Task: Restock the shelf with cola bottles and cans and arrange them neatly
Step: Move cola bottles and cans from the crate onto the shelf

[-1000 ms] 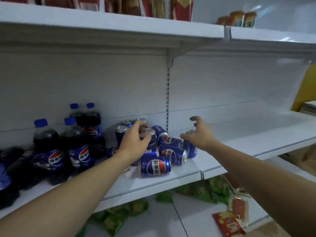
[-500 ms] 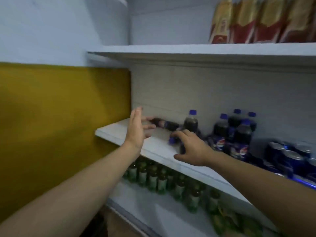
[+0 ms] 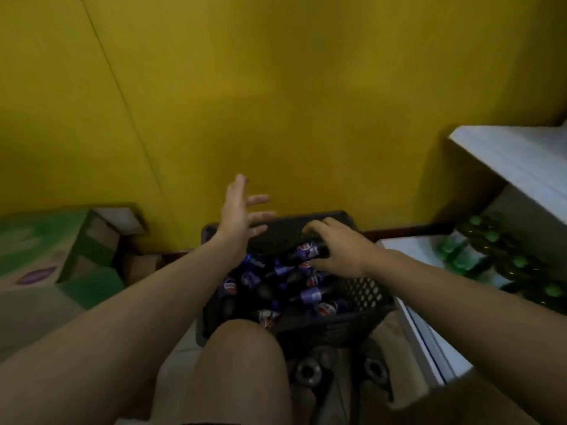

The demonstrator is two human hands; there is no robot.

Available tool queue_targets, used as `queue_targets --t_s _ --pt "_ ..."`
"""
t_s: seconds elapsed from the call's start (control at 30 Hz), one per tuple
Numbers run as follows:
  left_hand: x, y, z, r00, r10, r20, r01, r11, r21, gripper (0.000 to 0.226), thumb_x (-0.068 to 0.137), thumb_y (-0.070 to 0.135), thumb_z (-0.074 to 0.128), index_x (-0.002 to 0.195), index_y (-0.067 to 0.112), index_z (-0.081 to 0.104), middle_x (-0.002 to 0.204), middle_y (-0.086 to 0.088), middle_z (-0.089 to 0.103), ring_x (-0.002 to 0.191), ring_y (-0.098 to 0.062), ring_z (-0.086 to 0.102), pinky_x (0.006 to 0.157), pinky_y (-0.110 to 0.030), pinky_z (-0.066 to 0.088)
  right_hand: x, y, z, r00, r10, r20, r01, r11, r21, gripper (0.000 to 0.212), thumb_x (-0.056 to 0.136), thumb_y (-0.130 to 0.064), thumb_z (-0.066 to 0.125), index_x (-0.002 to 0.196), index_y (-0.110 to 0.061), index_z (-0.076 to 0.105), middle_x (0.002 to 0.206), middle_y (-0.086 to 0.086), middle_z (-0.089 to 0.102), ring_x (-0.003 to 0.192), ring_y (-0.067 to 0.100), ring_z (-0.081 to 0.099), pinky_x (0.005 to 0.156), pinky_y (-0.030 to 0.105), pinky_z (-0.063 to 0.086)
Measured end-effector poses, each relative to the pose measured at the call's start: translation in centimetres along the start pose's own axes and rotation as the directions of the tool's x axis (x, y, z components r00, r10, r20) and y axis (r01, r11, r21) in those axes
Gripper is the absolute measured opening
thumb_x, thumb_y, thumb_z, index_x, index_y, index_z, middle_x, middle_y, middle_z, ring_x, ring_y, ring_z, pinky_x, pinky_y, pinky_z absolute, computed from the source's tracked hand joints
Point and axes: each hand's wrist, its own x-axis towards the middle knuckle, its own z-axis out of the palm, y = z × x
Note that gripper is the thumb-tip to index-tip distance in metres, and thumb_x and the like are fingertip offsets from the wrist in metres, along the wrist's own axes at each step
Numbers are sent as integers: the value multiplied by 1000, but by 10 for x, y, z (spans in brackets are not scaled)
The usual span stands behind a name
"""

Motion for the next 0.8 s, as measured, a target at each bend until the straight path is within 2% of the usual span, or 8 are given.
queue_targets --t_s 0.2,0.3,0.4,0.47,0.53,0.63,0.73,0.8 --pt "60 -88 -17 985 -169 36 154 955 254 38 104 42 48 139 31 40 122 1 65 102 -28 70 91 -48 53 67 58 65 996 30 88 -34 998 49 63 89 -37 72 143 -25 42 136 5 47 120 27 53 98 41 47" --pt "89 -151 -6 937 -276 212 122 831 543 44 98 21 61 138 24 45 123 -2 63 96 -20 70 82 -34 54 91 94 100 983 74 165 -83 995 46 59 88 -32 73 140 -21 46 128 6 51 115 28 55 95 38 48" --pt "110 -220 -11 742 -487 461 -187 510 840 58 88 12 70 141 18 45 127 -5 59 104 -17 62 81 -24 51 111 125 139 957 92 274 -103 994 25 52 88 -27 71 135 -22 49 124 5 50 113 28 56 94 39 49" --pt "116 -261 -24 595 -633 495 -392 309 866 68 83 19 76 143 21 44 136 -3 56 121 -22 58 94 -25 47 121 143 166 935 88 343 -99 995 15 52 87 -20 71 135 -22 49 129 4 50 119 28 55 99 40 49" --pt "117 -289 -33 514 -734 444 -445 215 869 86 76 15 81 149 22 37 145 -7 48 133 -25 49 103 -24 38 125 157 187 904 90 419 -85 996 -32 57 89 -18 70 141 -23 46 138 3 46 126 27 51 104 37 46" --pt "127 -307 -43 494 -753 435 -412 237 880 93 69 12 86 149 19 39 144 -10 45 131 -27 47 105 -25 39 135 173 213 846 79 527 -4 990 -142 68 88 -19 71 147 -28 40 148 6 42 133 30 46 110 43 42" --pt "136 -313 -49 480 -741 470 -372 314 874 87 69 12 87 144 19 45 133 2 49 121 -12 48 94 -13 37 145 183 236 749 119 651 70 964 -257 80 84 -18 76 150 -36 34 151 7 38 135 32 41 111 49 38" --pt "137 -317 -57 522 -712 470 -292 369 882 75 71 14 87 136 22 51 119 11 53 109 -7 53 85 -6 41 148 185 252 715 136 686 123 942 -314 89 80 -22 80 151 -39 29 151 8 34 135 33 37 111 56 35"
